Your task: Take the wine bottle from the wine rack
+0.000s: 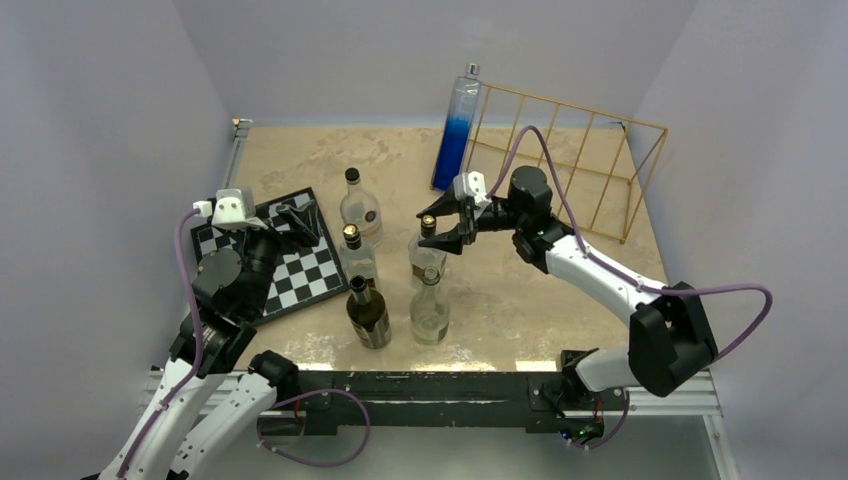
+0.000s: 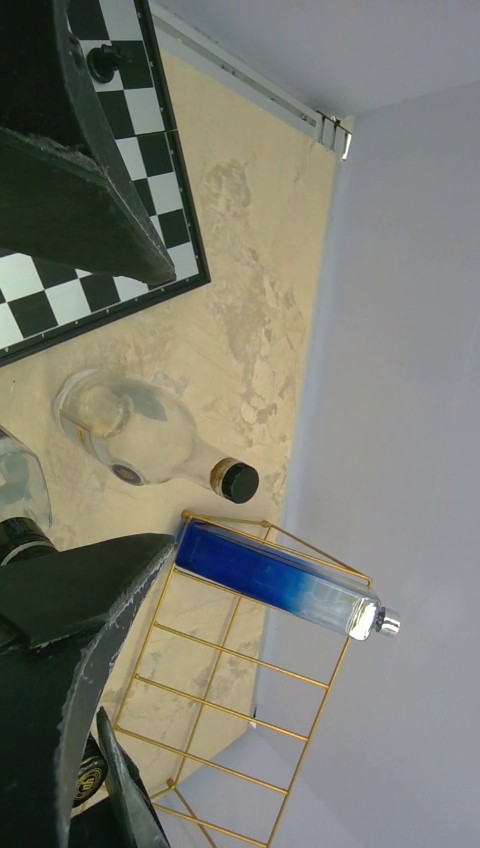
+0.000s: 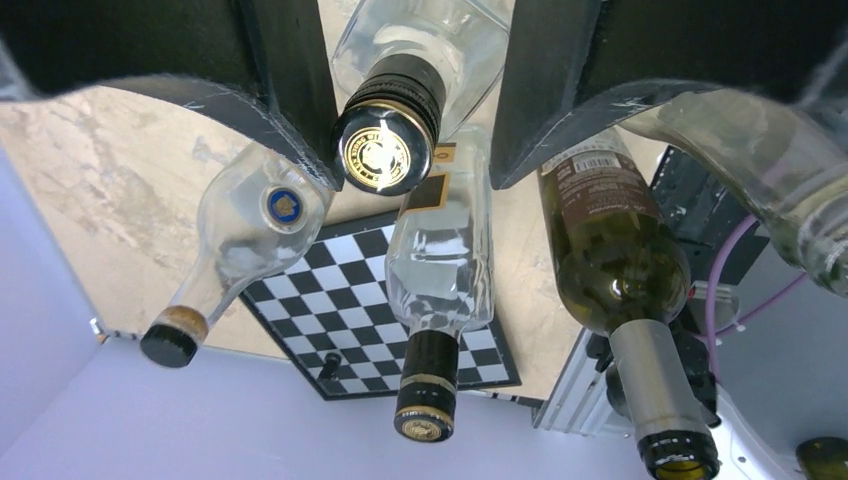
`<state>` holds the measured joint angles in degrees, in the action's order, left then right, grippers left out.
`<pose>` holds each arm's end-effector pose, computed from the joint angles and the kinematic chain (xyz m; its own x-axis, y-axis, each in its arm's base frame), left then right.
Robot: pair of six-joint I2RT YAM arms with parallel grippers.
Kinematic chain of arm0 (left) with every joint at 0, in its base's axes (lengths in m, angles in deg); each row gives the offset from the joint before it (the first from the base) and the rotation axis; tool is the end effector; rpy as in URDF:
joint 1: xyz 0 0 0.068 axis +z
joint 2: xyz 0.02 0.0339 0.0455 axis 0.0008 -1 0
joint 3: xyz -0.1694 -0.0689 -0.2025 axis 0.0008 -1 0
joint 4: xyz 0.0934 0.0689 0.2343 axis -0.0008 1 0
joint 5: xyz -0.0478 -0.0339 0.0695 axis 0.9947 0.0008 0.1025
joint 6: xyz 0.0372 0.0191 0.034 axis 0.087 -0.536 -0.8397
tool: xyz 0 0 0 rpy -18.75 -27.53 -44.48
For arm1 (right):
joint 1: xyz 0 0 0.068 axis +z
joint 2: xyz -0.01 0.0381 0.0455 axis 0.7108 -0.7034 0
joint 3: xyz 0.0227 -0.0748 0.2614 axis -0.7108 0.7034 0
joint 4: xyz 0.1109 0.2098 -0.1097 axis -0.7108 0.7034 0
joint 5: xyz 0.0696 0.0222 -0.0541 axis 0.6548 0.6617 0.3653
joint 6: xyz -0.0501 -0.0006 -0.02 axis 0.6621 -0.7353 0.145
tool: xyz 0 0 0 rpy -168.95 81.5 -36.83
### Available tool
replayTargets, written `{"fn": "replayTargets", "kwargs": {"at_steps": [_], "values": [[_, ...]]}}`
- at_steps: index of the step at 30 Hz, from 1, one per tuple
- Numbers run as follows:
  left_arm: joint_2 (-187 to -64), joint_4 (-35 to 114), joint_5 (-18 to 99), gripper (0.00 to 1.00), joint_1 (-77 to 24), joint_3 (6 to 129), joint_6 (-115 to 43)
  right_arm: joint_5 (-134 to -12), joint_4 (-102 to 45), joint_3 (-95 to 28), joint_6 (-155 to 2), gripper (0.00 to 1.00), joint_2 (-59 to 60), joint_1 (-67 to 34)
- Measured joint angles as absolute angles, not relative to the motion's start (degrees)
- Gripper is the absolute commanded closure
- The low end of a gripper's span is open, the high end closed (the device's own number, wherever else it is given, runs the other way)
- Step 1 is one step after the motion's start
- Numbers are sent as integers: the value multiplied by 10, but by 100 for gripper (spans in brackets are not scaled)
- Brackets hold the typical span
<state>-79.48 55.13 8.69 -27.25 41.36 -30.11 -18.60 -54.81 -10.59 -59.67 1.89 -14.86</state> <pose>0.1085 -0.0396 0.3746 0.0209 -0.3175 -0.9480 0.0705 0.9464 -0.3153 0.2514 0.1844 0.3135 0.1596 -0.0023 -0.9872 -0.9859 -0.0513 -0.1593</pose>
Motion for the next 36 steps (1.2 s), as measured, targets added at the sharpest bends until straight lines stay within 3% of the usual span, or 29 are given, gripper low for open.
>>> {"fn": "replayTargets", "kwargs": {"at_steps": [12,19,24,31,34,36], "values": [[-795,551,87,1,-272,414,-301,-244,-529,-135,-636,36,97,-148],[-793,551,93,1,-272,414,-301,-459,-457,-252,-687,33,96,-146],[-790,551,94,1,-272,414,-301,-665,-389,-384,-702,32,8,-146],[-785,551,97,1,-272,414,-301,-896,-230,-672,-721,28,-231,-169],[-784,551,97,1,-272,414,-301,-923,-189,-752,-741,11,-311,-193],[-784,551,98,1,-272,414,-301,-928,-173,-772,-756,7,-342,-210]]}}
